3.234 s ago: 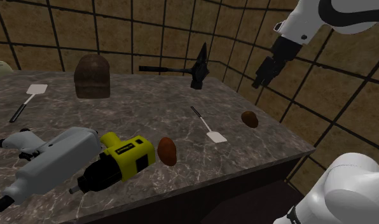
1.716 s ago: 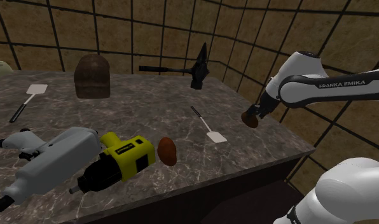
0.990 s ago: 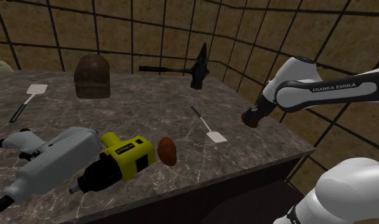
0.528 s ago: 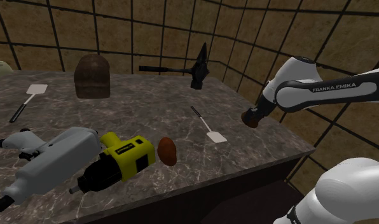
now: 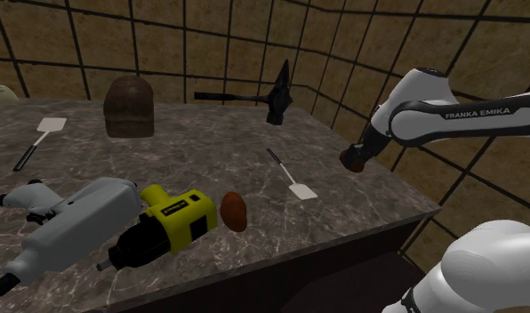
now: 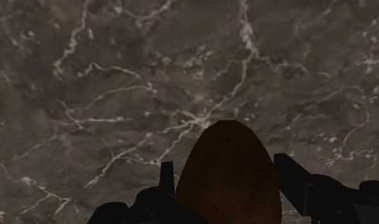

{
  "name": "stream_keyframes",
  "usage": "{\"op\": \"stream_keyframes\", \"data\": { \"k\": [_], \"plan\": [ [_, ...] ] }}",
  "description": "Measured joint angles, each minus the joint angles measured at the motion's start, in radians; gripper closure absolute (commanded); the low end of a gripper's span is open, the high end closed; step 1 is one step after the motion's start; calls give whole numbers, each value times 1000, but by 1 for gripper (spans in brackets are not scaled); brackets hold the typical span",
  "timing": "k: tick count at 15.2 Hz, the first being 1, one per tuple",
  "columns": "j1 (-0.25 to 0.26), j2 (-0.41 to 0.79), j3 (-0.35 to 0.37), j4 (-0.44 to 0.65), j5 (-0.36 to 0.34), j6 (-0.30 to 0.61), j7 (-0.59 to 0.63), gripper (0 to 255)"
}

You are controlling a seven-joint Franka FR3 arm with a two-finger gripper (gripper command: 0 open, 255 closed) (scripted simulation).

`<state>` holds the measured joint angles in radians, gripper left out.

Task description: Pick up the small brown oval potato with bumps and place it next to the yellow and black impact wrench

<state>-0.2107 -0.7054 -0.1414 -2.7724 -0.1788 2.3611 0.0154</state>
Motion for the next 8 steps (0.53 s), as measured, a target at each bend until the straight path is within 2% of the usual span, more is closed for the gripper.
{"op": "stream_keyframes", "data": {
  "k": [8],
  "plan": [
    [7, -38, 7, 88, 14, -125, -10, 255]
  ]
}}
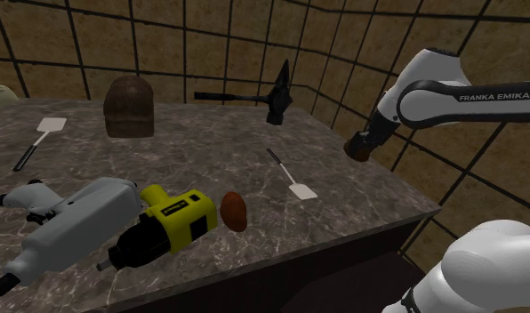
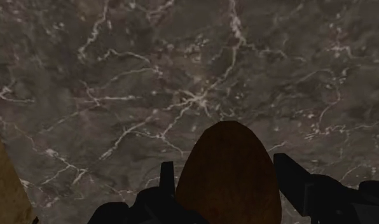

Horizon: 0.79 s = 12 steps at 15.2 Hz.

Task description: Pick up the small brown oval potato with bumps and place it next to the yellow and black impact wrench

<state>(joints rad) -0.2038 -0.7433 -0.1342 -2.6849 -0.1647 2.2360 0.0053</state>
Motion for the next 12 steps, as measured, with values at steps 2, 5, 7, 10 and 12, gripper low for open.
{"op": "stream_keyframes", "data": {
  "k": [2, 5, 7, 10, 12],
  "plan": [
    [1, -5, 1, 24, 3, -29, -3, 255],
    [4, -14, 5, 57, 8, -70, -5, 255],
    [6, -16, 8, 81, 11, -97, -6, 255],
    [7, -20, 9, 122, 15, -141, -10, 255],
    [9, -18, 12, 148, 18, -166, -11, 255]
  ]
}}
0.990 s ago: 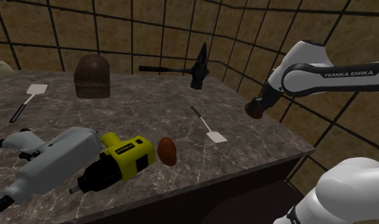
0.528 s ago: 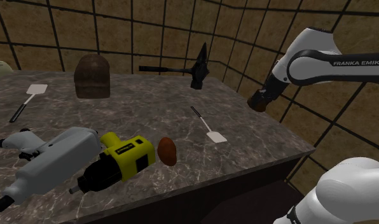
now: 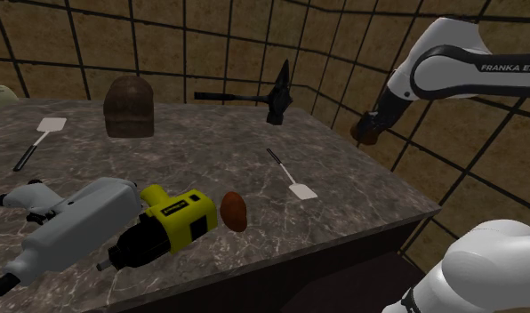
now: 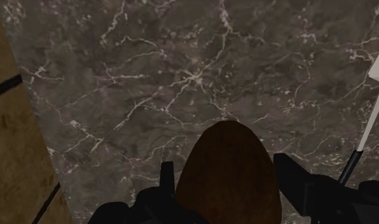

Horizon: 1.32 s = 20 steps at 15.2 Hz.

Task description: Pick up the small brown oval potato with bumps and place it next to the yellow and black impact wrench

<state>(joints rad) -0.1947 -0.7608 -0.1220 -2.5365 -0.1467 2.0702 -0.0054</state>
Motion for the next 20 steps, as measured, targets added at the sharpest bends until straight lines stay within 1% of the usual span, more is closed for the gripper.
{"op": "stream_keyframes", "data": {
  "k": [4, 10, 13, 17, 19, 20],
  "plan": [
    [7, 0, 15, 47, 9, -48, 9, 255],
    [53, 60, 137, 85, 54, -39, 143, 255],
    [74, 106, 201, 122, 73, -36, 215, 255],
    [95, 187, 287, 194, 88, -34, 313, 255],
    [100, 223, 319, 223, 90, -30, 351, 255],
    [102, 255, 342, 256, 88, -33, 377, 255]
  ]
}}
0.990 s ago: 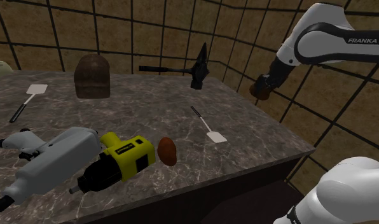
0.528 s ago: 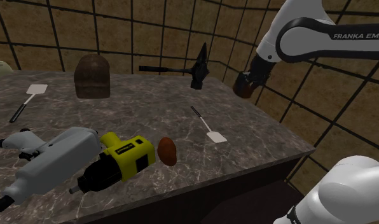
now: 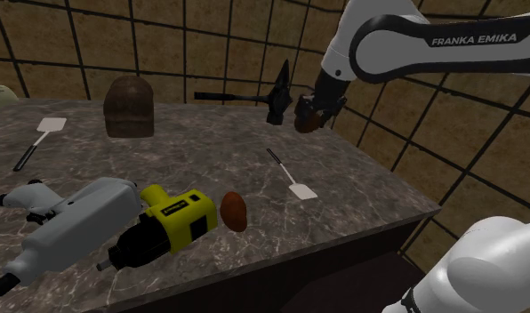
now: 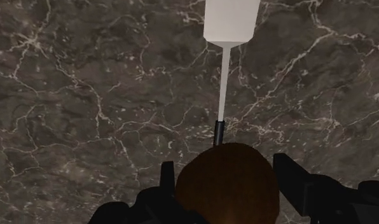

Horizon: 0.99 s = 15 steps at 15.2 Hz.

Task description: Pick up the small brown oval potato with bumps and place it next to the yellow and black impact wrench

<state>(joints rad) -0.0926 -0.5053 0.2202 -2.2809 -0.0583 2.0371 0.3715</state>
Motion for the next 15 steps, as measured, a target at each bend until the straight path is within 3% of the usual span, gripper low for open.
{"op": "stream_keyframes", "data": {
  "k": [8, 15],
  "plan": [
    [18, 206, 170, 196, -44, -16, 212, 255],
    [45, 455, 295, 452, -168, -78, 402, 255]
  ]
}}
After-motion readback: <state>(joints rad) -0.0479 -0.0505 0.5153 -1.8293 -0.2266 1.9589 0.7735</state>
